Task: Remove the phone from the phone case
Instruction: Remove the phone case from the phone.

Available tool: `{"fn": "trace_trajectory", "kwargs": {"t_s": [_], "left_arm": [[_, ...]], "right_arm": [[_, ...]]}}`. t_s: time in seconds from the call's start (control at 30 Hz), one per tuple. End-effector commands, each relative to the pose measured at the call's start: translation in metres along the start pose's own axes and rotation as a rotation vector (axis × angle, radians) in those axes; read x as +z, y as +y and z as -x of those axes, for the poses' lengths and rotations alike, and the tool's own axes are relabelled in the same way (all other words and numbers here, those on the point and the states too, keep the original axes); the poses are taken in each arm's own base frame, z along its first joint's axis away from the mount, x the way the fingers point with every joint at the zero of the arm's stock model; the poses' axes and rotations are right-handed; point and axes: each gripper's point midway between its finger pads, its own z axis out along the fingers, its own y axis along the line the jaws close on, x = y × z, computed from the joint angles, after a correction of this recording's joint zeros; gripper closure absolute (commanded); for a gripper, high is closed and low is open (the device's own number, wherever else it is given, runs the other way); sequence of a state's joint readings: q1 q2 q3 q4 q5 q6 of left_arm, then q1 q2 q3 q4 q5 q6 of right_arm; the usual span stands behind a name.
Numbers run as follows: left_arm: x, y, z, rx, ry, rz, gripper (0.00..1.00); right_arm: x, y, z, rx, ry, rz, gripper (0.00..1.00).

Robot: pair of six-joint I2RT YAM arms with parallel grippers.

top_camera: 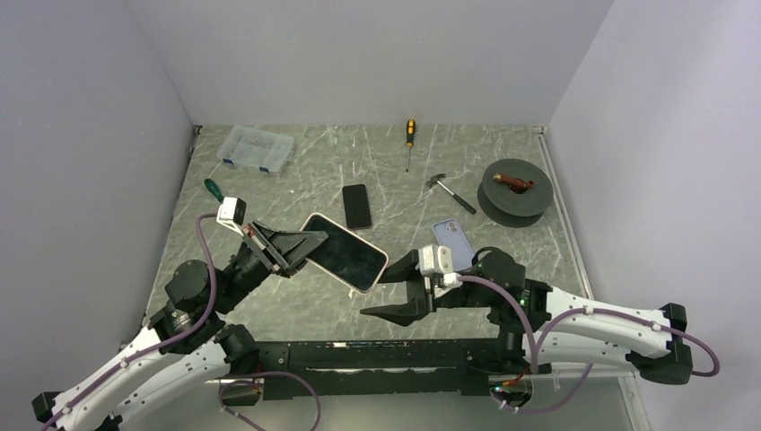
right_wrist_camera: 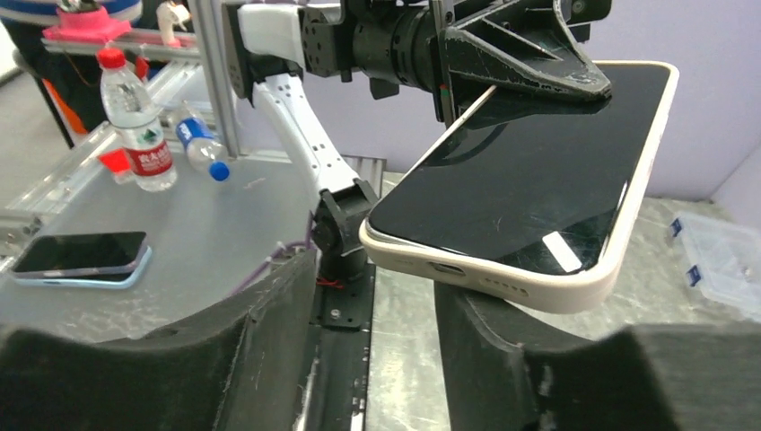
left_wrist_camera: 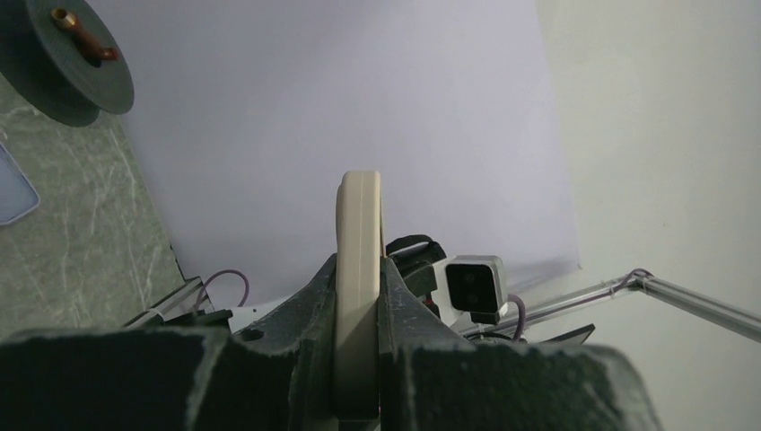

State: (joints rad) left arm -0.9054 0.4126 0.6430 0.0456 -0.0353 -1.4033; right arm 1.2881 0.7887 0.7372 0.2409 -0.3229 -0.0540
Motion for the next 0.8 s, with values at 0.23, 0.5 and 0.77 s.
{"fn": "trace_trajectory", "kwargs": {"t_s": [0.23, 0.5, 0.77], "left_arm": [[-0.006, 0.022, 0.000, 0.107, -0.008, 0.054, 1.00], [-0.014, -0.010, 0.008, 0.142, -0.060, -0.111, 1.00], [-0.025, -0.025, 0.016, 0.178, -0.117, -0.224, 1.00]], "right_arm": [[-0.028, -0.006, 0.064, 0.176, -0.207, -0.107, 0.27], [-0.061, -0.047, 0.056, 0.493, -0.393, -0.399, 0.23], [-0.068, -0.066, 0.041, 0.874, -0.566, -0.479, 0.18]]}}
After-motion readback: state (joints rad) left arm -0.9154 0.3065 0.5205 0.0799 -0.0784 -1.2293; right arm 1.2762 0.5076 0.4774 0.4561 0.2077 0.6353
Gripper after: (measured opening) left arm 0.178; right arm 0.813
